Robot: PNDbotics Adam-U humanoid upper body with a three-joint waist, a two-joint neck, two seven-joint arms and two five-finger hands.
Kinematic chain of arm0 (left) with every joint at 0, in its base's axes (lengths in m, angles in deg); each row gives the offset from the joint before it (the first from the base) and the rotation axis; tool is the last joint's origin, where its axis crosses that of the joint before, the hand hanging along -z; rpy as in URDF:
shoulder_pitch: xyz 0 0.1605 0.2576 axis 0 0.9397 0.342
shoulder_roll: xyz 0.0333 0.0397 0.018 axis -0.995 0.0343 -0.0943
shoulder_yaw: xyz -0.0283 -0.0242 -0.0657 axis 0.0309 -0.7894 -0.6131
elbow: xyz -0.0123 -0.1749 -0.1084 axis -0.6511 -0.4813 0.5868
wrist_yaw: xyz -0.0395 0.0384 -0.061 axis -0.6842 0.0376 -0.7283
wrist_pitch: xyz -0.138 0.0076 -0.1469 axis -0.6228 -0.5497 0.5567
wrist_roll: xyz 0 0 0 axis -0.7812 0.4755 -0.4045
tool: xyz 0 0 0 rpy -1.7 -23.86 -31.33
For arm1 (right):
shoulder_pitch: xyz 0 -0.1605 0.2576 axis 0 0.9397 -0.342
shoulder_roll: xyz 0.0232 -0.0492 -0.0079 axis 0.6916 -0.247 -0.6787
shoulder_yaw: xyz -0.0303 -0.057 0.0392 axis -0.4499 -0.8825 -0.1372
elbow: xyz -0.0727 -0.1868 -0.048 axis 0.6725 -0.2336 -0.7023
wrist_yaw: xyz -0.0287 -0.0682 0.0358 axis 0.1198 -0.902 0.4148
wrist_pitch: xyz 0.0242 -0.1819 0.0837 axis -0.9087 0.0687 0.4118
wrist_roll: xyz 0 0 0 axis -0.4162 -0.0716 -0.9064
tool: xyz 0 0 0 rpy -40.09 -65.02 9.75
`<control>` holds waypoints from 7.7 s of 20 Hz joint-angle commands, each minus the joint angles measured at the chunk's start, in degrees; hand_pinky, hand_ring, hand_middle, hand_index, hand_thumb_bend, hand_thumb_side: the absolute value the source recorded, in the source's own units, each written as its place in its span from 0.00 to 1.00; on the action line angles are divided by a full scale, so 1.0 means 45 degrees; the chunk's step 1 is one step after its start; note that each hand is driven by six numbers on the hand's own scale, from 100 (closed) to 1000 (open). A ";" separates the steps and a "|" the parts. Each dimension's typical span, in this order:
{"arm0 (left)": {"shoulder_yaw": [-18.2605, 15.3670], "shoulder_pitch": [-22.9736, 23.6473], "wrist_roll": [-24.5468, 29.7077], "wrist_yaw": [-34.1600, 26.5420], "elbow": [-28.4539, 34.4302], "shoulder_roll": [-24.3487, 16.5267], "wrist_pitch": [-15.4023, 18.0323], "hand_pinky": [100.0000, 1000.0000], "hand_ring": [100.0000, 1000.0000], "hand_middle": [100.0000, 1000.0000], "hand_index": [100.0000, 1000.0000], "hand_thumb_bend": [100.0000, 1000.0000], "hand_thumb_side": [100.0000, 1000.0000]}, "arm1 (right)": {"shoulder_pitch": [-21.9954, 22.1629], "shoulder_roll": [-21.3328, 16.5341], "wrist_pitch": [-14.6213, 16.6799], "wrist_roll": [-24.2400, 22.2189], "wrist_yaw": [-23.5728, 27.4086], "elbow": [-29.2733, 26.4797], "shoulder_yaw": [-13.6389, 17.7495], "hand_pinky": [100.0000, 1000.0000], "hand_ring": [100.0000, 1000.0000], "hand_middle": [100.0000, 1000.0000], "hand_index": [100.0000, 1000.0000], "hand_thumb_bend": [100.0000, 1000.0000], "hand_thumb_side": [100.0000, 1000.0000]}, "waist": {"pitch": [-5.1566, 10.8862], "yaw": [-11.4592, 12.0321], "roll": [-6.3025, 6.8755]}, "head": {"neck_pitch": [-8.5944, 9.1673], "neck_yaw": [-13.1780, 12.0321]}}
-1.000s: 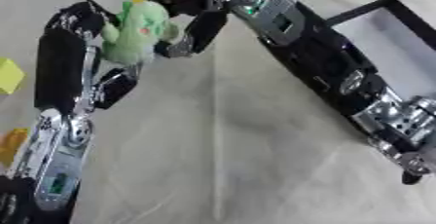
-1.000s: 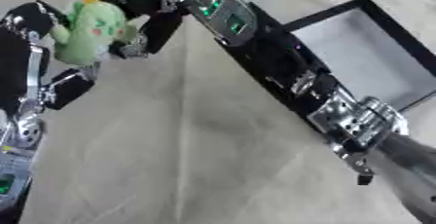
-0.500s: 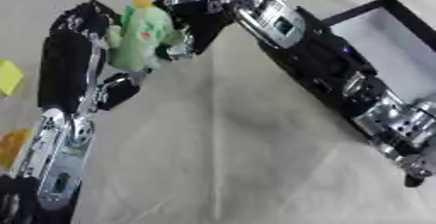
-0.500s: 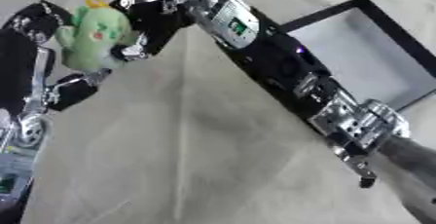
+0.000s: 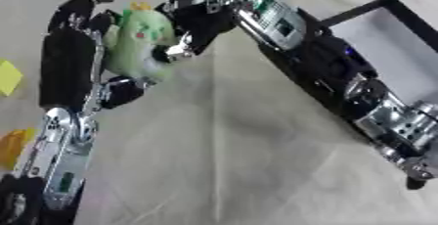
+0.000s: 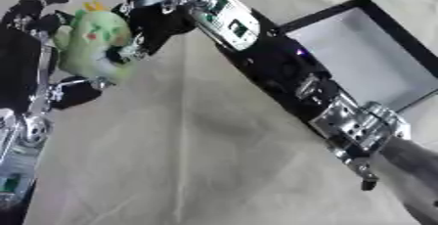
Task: Pick up the objects with one hand, pass them to the other hand, and then place them into the box on the other side of the table.
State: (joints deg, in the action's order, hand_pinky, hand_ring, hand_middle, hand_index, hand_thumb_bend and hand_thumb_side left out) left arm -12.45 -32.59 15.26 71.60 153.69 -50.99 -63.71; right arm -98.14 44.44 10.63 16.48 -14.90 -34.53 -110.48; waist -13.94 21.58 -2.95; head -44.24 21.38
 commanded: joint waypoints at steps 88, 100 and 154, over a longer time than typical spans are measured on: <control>-0.1482 0.1117 0.0031 -0.1967 0.0849 -0.2701 -0.1681 0.82 0.77 0.65 0.79 0.83 0.28 | 0.9870 -0.8469 0.8164 0.6405 -0.2380 -0.2289 0.5690 1.00 0.92 0.88 1.00 0.21 0.11 | 0.1099 -0.1879 0.0900 | 0.0026 0.0747; -0.1546 0.1145 0.0012 -0.2005 0.0874 -0.2770 -0.1723 0.82 0.77 0.64 0.79 0.82 0.28 | 0.9968 -0.8254 0.7687 0.7131 -0.1780 -0.2088 0.5871 1.00 0.94 0.89 1.00 0.00 0.07 | 0.1199 -0.1804 0.0855 | 0.0026 0.0269; -0.3745 -0.4505 1.3941 -0.5710 -0.9074 -0.9626 0.4534 0.90 0.86 0.73 0.72 0.79 0.00 | 0.9020 -0.7211 0.3627 0.5640 0.7114 -0.5138 0.7082 1.00 0.95 0.96 1.00 0.00 0.50 | 0.0954 -0.2571 0.0776 | 0.0026 -0.4323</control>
State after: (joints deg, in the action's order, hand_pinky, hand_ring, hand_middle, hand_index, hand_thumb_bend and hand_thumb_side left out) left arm -28.64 -51.47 77.82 45.26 113.06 -92.60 -43.91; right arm -57.24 13.40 26.89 41.47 16.56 -56.71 -79.71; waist -9.84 9.91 1.27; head -44.25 2.21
